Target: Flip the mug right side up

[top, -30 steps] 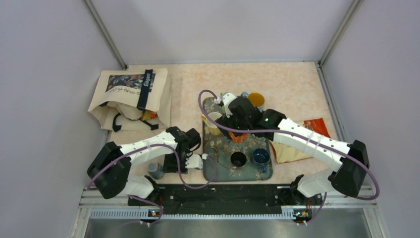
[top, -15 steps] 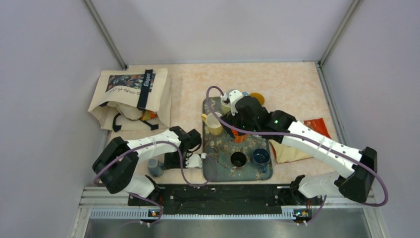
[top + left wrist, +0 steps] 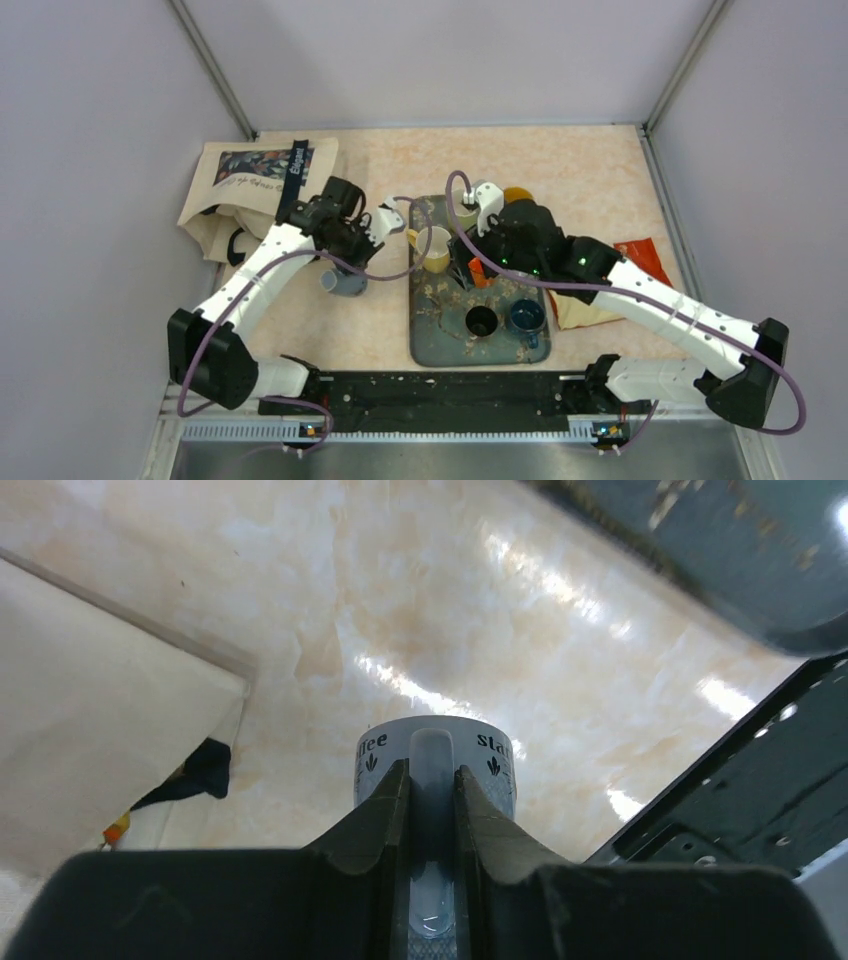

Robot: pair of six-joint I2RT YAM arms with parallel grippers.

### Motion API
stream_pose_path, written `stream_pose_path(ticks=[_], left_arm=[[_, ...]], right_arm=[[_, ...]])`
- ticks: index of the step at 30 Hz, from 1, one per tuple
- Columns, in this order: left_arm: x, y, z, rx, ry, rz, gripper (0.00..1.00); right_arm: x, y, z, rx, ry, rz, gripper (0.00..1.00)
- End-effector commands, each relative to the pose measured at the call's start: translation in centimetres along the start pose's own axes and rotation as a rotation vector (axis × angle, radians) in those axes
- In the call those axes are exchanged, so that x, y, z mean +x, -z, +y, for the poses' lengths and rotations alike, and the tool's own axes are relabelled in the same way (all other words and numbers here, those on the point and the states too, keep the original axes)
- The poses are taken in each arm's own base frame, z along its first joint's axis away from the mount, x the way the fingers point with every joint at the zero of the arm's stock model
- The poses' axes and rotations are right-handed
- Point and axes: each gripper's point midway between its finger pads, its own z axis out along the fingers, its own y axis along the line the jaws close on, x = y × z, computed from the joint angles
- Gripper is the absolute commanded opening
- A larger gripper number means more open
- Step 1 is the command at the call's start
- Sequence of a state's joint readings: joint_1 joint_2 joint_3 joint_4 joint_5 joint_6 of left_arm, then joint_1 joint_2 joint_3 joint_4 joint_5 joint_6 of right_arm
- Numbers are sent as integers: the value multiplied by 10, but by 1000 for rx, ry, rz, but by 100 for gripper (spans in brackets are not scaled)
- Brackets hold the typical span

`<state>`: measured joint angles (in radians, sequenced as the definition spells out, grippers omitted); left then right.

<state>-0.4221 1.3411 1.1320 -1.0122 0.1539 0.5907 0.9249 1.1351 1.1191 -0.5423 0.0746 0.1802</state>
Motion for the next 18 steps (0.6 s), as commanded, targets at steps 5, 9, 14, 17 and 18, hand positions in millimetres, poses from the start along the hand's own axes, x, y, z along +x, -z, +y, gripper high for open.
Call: stream_pose_path(ticks=[5,9,14,17,18], left_arm=[[-80,58,4,114,183,-431,0],[-105,86,1,168,221,-563,0],[-137,131,-16,254,217,-742,0],[-145,147,-25,293,201,-807,0],[-146,149,-29,305,189,-814,0]], right_arm=[[-38,-23,66,-357,-123,-199,99],[-48,-35,80,-432,-203,-265,99],[-56,-45,95,-510,-251,-288,98],[-61,-49,104,-558,-264,-288,96],[-63,-51,105,-561,-265,-291,96]])
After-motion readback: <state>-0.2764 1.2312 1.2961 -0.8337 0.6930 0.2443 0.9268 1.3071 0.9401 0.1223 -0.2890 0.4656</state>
